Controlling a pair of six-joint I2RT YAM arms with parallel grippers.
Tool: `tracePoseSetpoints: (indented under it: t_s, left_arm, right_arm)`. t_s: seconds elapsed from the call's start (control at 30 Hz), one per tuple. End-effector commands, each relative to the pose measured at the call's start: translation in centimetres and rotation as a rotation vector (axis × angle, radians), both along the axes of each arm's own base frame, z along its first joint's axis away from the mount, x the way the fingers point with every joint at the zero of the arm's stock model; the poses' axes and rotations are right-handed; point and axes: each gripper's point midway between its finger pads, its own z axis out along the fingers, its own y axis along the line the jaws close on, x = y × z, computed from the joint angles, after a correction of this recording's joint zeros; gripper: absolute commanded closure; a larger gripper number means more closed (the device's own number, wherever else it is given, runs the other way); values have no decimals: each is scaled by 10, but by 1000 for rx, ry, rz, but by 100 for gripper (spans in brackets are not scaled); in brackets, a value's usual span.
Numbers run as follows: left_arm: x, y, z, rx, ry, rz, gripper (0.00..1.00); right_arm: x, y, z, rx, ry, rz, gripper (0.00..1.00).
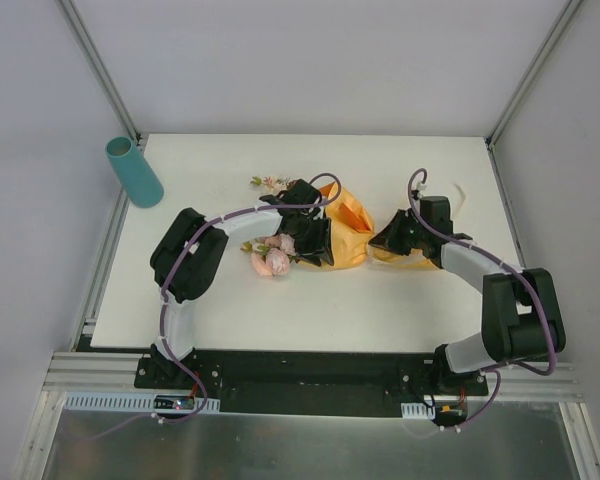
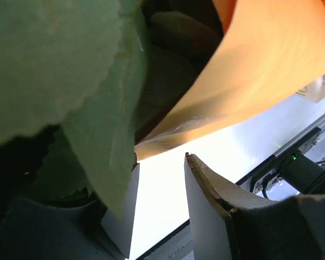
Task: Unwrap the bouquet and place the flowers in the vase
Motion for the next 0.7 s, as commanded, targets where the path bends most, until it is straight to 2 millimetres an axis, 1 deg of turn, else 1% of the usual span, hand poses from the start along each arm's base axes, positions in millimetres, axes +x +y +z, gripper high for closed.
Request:
tracePoseSetpoints:
  t_s: [0.0,0.3,0.37,0.43,0.5,0.57,0.67]
  left_arm:
    - [0,4,-11,36,18,18,59]
    - [-1,5,-16,46,30,18,59]
    - [-1,5,-16,46,30,18,59]
    - [-2,5,-15,46,31,19,59]
    - [-2,5,-15,44,32,20,59]
    - [-1,5,-13,43,26,20,59]
    - [0,4,-10,37,17,17,59]
  right_arm:
    - [3,8,34,67,-120,49,100]
    - [-2,11,54,120,-166,74,100]
    - [0,6,51,93,-159,40,100]
    - [-2,-3,39,43,-118,-4,100]
    - [-1,-10,33,10,-107,-32,84]
    - [-1,-15,27,-31,-104,-34,80]
    - [-2,-18,18,-73,-79,-12,78]
